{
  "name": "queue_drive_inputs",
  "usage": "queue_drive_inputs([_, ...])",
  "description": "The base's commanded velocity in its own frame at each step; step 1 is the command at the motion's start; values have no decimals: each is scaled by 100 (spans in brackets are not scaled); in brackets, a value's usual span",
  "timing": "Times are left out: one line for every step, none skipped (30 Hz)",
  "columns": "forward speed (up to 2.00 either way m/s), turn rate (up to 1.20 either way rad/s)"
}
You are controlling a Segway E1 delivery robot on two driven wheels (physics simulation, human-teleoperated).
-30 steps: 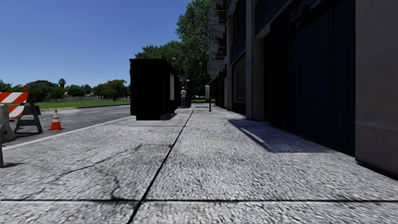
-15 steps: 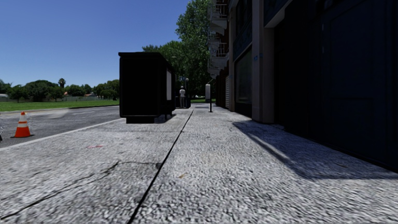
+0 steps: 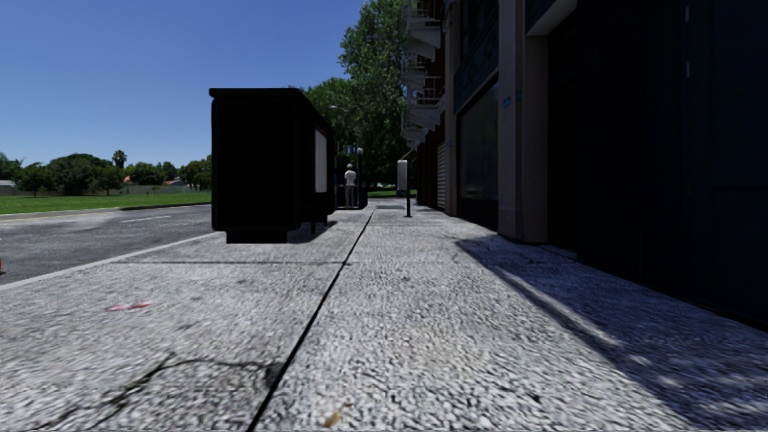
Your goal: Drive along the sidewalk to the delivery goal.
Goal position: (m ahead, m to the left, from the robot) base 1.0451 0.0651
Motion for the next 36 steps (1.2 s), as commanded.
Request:
queue_drive_inputs([114,0])
queue_drive_inputs([111,0])
queue_drive_inputs([108,0])
queue_drive_inputs([104,0])
queue_drive_inputs([104,0])
queue_drive_inputs([101,0])
queue_drive_inputs([98,0])
queue_drive_inputs([97,0])
queue_drive_inputs([97,0])
queue_drive_inputs([94,0])
queue_drive_inputs([86,0])
queue_drive_inputs([83,0])
queue_drive_inputs([83,0])
queue_drive_inputs([80,0])
queue_drive_inputs([72,0])
queue_drive_inputs([66,0])
queue_drive_inputs([64,0])
queue_drive_inputs([64,0])
queue_drive_inputs([63,0])
queue_drive_inputs([61,0])
queue_drive_inputs([50,0])
queue_drive_inputs([50,0])
queue_drive_inputs([3,0])
queue_drive_inputs([0,0])
queue_drive_inputs([0,0])
queue_drive_inputs([0,0])
queue_drive_inputs([0,0])
queue_drive_inputs([0,0])
queue_drive_inputs([0,0])
queue_drive_inputs([0,0])
queue_drive_inputs([0,0])
queue_drive_inputs([0,0])
queue_drive_inputs([0,0])
queue_drive_inputs([0,0])
queue_drive_inputs([0,0])
queue_drive_inputs([0,0])
